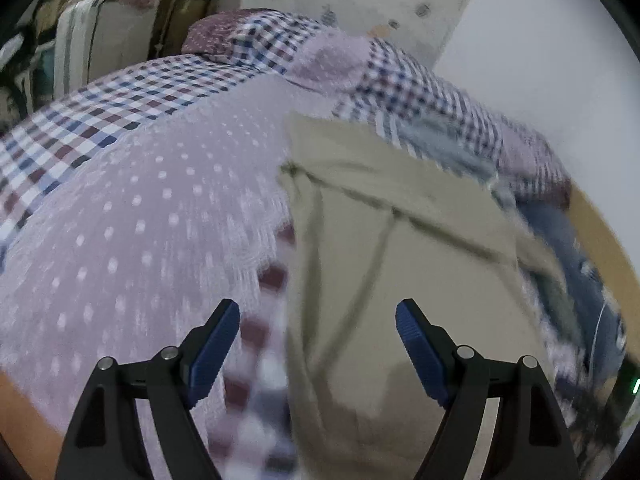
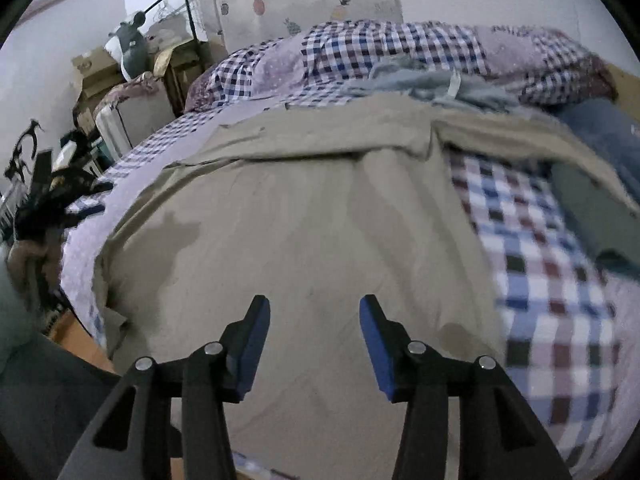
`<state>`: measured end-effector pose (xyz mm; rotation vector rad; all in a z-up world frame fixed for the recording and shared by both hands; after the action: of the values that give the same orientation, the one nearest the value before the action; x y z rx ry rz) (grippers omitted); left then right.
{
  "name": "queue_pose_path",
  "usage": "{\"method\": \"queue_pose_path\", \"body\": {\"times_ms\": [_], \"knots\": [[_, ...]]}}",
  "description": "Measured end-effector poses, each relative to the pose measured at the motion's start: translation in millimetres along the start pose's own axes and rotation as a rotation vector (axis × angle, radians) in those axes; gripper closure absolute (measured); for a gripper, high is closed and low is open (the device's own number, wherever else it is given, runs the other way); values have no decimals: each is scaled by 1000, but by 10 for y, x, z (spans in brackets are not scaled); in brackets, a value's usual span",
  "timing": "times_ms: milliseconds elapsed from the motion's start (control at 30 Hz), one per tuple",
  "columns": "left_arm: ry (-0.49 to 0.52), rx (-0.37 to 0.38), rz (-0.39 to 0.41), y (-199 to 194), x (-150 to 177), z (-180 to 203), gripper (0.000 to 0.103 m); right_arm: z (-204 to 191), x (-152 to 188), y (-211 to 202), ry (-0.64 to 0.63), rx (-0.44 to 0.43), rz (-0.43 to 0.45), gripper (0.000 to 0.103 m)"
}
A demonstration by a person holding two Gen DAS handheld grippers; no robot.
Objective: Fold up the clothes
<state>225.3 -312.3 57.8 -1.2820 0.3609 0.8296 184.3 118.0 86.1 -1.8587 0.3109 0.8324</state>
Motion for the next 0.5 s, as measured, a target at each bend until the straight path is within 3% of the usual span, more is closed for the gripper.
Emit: {"method": "queue_pose_path", "body": {"times_ms": [100,267,367,433,500], "knots": [[73,-24,-32,-174,268,370,19,-10,30,-75,23,-40,25,53],[45,6,-140,-105,660,738,24,-219,79,-208,-27,-224,45,53],[12,-26,-207,22,833,913,42,-372,129,-224,-80,-244,45,53],[-19,-75,-232,107,892,984,62,-427,159,-216,-95,-253,40,53],[-42,-117,-254,189,922,1010,75,-444,168,-210,-98,-263,37,53]]}}
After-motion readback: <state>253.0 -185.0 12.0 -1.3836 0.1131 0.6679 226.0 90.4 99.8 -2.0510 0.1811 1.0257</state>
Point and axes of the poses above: each gripper's, at about its wrist camera, not at the fingertips, and y roughly the way its jaws point, z to its right, x to its underside, the point moved 1 cm from there along y, roughly the way its jaws point, and after that the axes turned 5 degrees about y, right-handed, at the moved point
